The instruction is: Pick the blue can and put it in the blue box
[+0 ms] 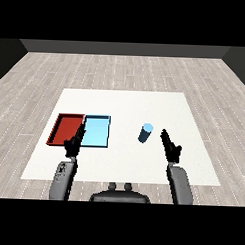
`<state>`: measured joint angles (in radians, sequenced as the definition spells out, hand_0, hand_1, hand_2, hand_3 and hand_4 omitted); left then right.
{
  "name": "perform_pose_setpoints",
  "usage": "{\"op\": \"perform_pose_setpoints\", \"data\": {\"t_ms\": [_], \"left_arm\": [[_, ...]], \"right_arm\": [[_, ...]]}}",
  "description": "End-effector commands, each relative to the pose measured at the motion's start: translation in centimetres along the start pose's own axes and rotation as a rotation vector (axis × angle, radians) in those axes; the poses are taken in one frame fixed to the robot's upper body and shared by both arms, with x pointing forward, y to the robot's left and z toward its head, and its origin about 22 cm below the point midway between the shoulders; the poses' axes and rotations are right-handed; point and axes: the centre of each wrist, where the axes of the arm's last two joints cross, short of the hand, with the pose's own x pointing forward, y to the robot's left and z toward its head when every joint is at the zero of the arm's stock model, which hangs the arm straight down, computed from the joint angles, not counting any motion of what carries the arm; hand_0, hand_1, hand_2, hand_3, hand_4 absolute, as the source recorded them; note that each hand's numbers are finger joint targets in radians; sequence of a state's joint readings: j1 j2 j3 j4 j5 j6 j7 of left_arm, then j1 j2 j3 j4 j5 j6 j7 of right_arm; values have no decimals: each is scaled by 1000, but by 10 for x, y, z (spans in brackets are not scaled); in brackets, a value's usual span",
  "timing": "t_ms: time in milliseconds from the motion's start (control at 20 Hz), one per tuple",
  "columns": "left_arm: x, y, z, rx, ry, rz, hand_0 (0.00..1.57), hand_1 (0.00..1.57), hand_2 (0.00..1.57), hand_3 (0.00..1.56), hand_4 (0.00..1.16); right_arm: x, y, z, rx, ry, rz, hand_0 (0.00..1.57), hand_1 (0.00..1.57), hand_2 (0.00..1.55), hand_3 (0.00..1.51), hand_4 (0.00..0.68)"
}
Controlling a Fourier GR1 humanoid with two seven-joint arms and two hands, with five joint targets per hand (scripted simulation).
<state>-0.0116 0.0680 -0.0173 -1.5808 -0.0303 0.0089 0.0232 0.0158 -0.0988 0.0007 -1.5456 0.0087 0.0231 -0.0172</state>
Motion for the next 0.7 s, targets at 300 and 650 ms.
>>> {"op": "perform_pose_setpoints", "data": {"t_ms": [300, 650], "left_arm": [[20, -4, -9, -16, -297, 111, 0, 0, 0, 0, 0], [26, 12, 4, -30, -354, 153, 0, 0, 0, 0, 0]], "right_arm": [[27, 26, -36, 79, -253, -151, 0, 0, 0, 0, 0], [15, 23, -49, 116, -276, -184, 0, 0, 0, 0, 0]]}}
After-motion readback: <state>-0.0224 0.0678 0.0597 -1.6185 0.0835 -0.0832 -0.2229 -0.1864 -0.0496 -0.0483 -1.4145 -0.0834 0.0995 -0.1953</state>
